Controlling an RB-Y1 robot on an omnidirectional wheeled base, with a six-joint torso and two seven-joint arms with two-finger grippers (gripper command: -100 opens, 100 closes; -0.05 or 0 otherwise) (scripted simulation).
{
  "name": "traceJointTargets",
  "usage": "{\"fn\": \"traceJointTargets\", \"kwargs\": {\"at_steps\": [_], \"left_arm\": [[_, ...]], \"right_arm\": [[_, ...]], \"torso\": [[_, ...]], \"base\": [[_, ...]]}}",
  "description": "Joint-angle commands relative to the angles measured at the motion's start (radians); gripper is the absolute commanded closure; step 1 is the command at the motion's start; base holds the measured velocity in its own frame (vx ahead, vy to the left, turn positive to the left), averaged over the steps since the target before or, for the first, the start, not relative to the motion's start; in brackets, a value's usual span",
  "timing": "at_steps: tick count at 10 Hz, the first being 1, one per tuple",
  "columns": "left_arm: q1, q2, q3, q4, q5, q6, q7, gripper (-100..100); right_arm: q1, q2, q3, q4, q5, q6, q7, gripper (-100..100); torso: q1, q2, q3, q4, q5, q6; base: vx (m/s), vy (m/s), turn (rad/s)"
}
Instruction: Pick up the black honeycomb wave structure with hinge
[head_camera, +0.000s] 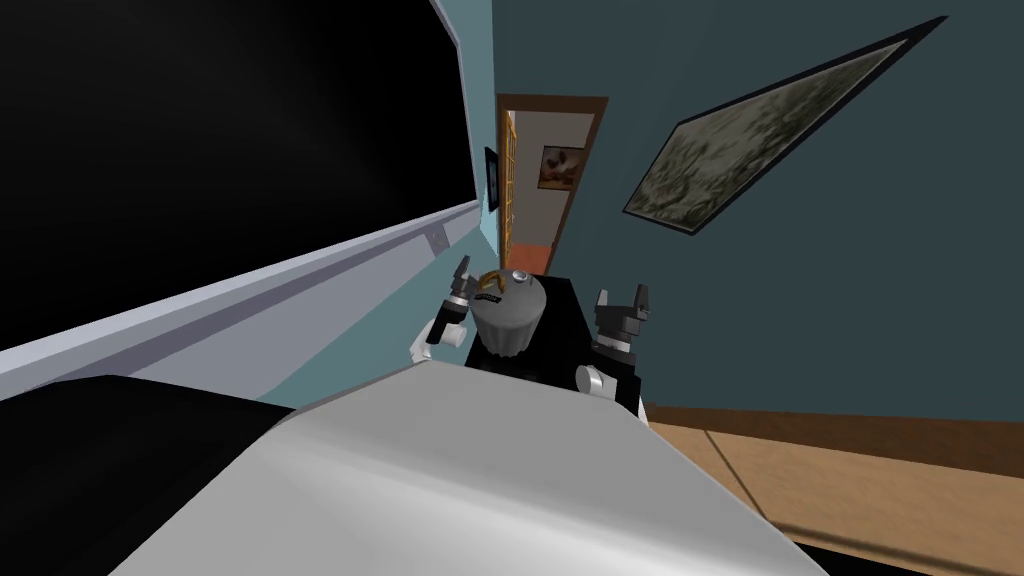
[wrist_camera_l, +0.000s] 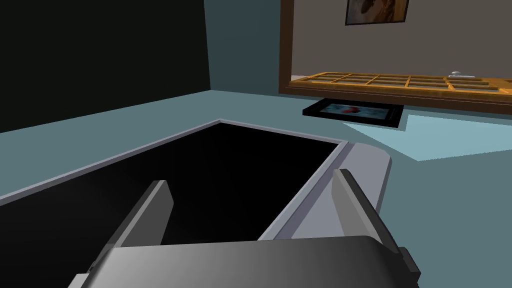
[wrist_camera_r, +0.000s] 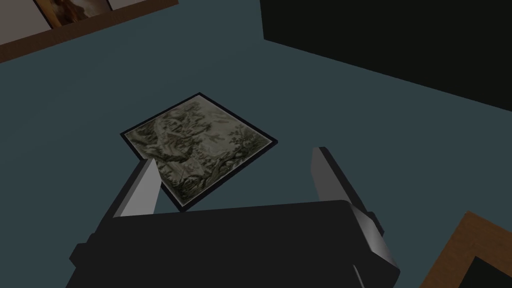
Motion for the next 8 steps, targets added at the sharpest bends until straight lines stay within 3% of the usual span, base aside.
{"fn": "traceJointTargets", "kwargs": {"at_steps": [1,2,4,5,7,8], "left_arm": [[-0.05,0.003,-0.009,0.05,0.022,0.046,0.004,-100],[-0.052,0.003,-0.009,0.071,0.022,0.046,0.004,-100],[-0.119,0.003,-0.018,0.144,0.052,0.104,0.01,-100],[-0.119,0.003,-0.018,0.164,0.052,0.104,0.01,-100],[-0.184,0.001,-0.026,0.242,0.08,0.161,0.017,-100],[-0.184,0.001,-0.026,0.258,0.08,0.164,0.017,-100]], "right_arm": [[0.0,0.0,0.0,0.0,0.0,0.0,0.0,0],[0.0,0.0,0.0,0.0,0.0,0.0,0.0,0],[0.0,0.0,0.0,0.0,0.0,0.0,0.0,0],[0.0,0.0,0.0,0.0,0.0,0.0,0.0,0],[0.0,0.0,0.0,0.0,0.0,0.0,0.0,0],[0.0,0.0,0.0,0.0,0.0,0.0,0.0,0]], "torso": [[0.0,0.0,0.0,0.0,0.0,0.0],[0.001,0.001,0.0,0.0,0.0,0.0],[0.0,0.0,0.0,0.0,0.0,0.0],[0.001,0.0,0.0,0.0,0.0,0.0],[-0.001,-0.001,-0.001,0.0,0.0,0.0],[0.0,0.0,0.0,0.0,0.0,0.0]], "base": [[-0.077,0.092,-0.101],[-0.049,0.074,-0.04],[-0.068,0.079,-0.084],[-0.048,0.059,-0.044],[-0.052,0.06,-0.082],[-0.042,0.055,-0.048]]}}
